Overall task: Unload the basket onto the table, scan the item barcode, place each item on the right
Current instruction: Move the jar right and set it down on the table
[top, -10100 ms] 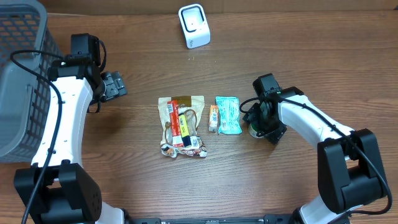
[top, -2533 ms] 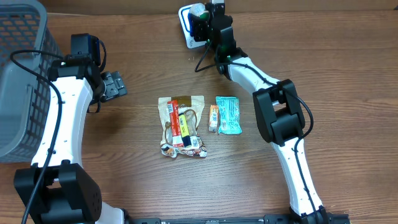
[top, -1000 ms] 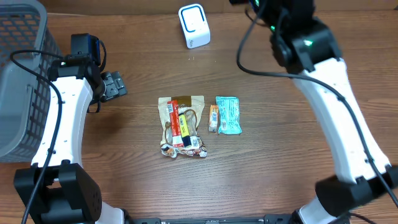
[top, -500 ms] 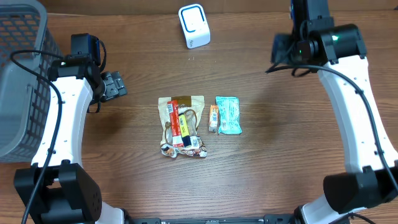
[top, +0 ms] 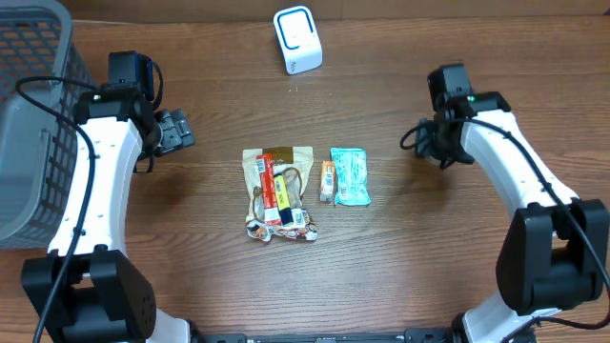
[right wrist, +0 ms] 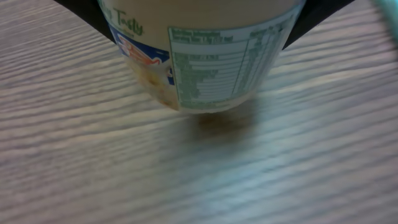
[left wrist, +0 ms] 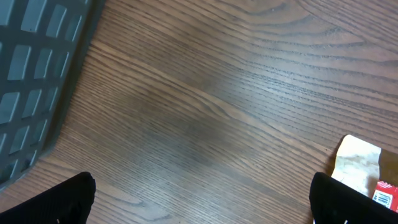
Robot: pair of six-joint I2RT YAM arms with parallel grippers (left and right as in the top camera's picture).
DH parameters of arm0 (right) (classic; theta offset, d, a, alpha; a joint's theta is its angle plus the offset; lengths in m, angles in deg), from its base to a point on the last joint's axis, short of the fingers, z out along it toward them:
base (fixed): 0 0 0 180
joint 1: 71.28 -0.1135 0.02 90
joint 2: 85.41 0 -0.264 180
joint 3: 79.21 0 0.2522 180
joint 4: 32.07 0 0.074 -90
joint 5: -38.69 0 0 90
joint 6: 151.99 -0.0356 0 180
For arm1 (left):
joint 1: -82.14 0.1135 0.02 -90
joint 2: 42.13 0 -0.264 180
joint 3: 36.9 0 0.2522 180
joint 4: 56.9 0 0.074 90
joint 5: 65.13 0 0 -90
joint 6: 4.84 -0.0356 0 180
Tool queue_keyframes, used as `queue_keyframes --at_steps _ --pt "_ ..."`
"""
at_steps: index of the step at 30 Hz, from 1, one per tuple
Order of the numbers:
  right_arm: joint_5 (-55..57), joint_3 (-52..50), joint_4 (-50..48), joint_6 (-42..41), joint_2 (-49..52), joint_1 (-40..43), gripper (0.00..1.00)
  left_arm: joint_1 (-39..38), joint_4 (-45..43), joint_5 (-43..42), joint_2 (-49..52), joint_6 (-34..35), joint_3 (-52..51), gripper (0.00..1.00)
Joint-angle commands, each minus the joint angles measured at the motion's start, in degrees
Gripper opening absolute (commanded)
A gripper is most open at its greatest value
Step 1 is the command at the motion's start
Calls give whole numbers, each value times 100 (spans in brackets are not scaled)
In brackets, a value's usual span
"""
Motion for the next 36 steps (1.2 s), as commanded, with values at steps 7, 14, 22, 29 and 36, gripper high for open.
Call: queue_keyframes --at_steps 7,14,22,29,36 --pt "214 -514 -323 20 -87 326 36 -13 -7 37 -79 -107 79 100" --pt "214 -737 -299 20 -85 487 57 -13 -7 37 -79 -107 79 100" --pt "212 -754 -267 20 -85 535 85 -13 -7 35 -79 -107 79 100" --pt "212 -754 -262 20 -85 535 92 -13 -9 37 -79 -107 79 100" --pt "214 -728 -483 52 -90 535 92 -13 -7 37 -79 -107 79 100"
